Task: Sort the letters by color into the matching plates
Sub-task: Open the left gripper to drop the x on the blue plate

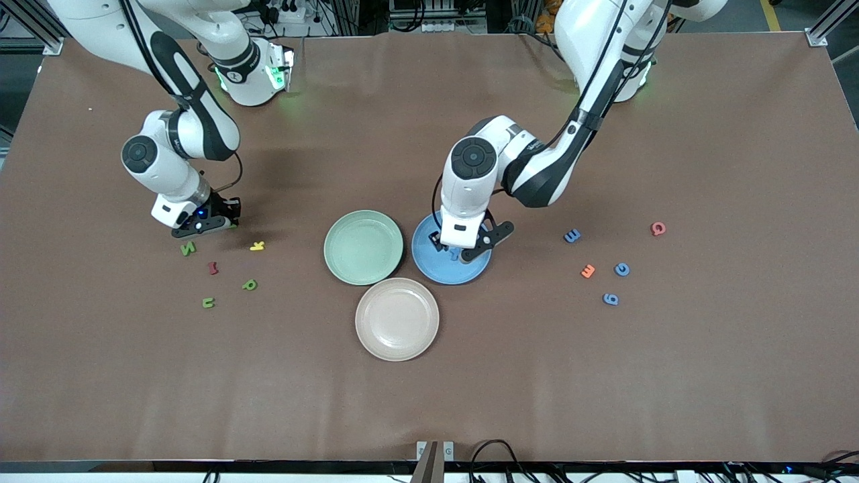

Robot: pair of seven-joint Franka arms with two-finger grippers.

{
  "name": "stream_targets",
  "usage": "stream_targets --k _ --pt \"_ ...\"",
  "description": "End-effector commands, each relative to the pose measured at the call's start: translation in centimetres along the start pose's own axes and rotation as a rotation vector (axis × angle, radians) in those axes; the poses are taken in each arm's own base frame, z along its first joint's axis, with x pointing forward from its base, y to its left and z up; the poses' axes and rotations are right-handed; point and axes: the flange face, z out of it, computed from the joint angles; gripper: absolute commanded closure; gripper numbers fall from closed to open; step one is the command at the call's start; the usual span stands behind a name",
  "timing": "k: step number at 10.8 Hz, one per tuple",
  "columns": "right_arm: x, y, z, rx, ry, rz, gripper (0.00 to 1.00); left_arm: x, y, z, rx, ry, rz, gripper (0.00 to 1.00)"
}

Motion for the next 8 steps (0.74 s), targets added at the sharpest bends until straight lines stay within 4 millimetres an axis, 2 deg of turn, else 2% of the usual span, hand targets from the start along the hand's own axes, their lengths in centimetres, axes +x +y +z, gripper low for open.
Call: stream_targets --k 1,5,8 --pt "1.2 -0.5 -1.4 0.011 -0.008 0.077 0.82 1.7 -1.2 -0.2 0.074 -0.004 0.063 0.00" --pt "3.6 -1.9 -4.5 0.029 -0.051 0.183 0.82 7.5 -4.3 -1.7 0.147 -0.018 0.115 0.00" --pt "6.6 -4.7 -6.6 0.025 -0.053 0.292 0.82 11.1 -7.0 -2.1 0.164 -0.021 0.160 0.00"
